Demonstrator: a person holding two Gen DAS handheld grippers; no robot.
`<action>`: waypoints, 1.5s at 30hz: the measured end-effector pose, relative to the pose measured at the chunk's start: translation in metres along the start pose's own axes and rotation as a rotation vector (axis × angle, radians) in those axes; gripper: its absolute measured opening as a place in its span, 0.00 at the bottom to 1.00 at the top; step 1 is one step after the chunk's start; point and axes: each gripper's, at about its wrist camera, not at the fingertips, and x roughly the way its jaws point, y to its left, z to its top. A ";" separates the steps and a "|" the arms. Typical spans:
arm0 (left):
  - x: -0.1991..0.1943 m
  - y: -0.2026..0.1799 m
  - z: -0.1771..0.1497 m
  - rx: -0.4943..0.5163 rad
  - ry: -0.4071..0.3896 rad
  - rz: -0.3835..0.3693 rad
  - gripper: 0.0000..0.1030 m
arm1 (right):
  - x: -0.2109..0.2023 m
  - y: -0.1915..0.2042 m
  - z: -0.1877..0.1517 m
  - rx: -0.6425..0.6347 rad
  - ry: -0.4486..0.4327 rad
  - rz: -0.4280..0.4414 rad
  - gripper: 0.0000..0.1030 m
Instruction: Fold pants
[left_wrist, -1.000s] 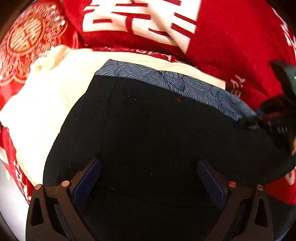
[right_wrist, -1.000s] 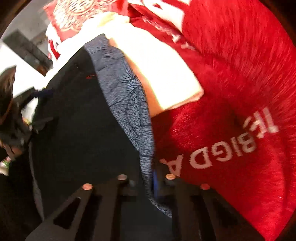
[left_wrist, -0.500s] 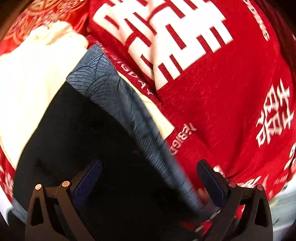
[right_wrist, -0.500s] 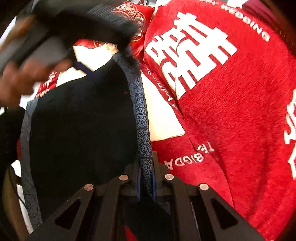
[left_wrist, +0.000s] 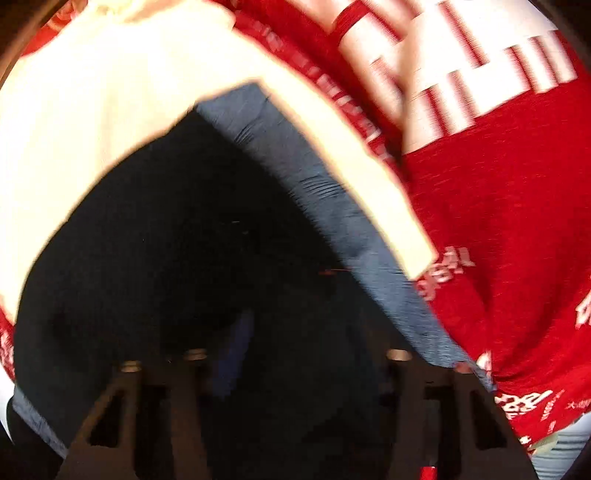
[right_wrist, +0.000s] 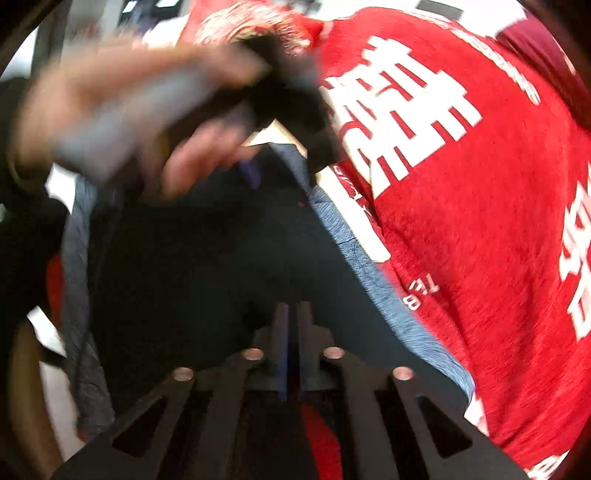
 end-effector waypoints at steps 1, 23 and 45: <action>0.001 0.002 -0.001 0.000 -0.016 -0.014 0.48 | -0.001 -0.016 -0.001 0.040 -0.005 0.003 0.75; -0.079 0.005 -0.014 0.011 -0.188 -0.239 0.99 | 0.105 -0.102 0.021 0.054 0.147 0.441 0.11; -0.066 0.036 -0.060 -0.006 -0.123 -0.150 0.16 | 0.005 0.022 -0.012 -0.178 0.040 -0.001 0.67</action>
